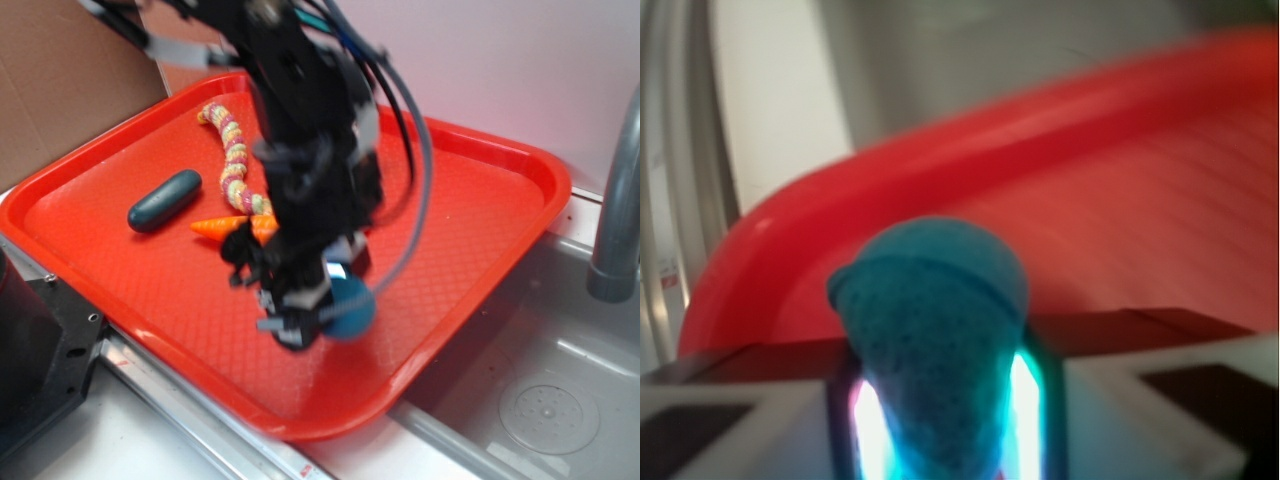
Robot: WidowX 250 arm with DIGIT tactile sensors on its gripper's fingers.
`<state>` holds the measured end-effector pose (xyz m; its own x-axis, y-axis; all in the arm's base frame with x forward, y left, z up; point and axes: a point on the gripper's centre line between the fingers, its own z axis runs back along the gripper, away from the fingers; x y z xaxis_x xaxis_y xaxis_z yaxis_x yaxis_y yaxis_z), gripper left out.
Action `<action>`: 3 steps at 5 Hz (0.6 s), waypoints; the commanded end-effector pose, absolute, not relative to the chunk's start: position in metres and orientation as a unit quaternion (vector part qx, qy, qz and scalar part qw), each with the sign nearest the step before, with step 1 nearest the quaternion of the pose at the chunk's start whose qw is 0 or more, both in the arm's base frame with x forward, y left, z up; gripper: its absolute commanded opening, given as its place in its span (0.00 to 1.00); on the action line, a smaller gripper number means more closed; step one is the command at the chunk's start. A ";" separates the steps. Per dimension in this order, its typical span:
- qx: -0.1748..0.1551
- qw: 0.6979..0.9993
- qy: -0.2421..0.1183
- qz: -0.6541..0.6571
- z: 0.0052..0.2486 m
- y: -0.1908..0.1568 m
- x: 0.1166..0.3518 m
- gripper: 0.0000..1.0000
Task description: Grab the blue ball.
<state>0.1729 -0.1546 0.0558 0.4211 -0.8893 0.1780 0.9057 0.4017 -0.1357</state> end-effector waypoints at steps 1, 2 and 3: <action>-0.013 0.944 -0.036 -0.327 0.133 -0.090 0.164 0.00; -0.055 0.977 -0.023 -0.204 0.155 -0.053 0.155 0.00; -0.063 0.995 -0.019 -0.079 0.169 -0.028 0.144 0.00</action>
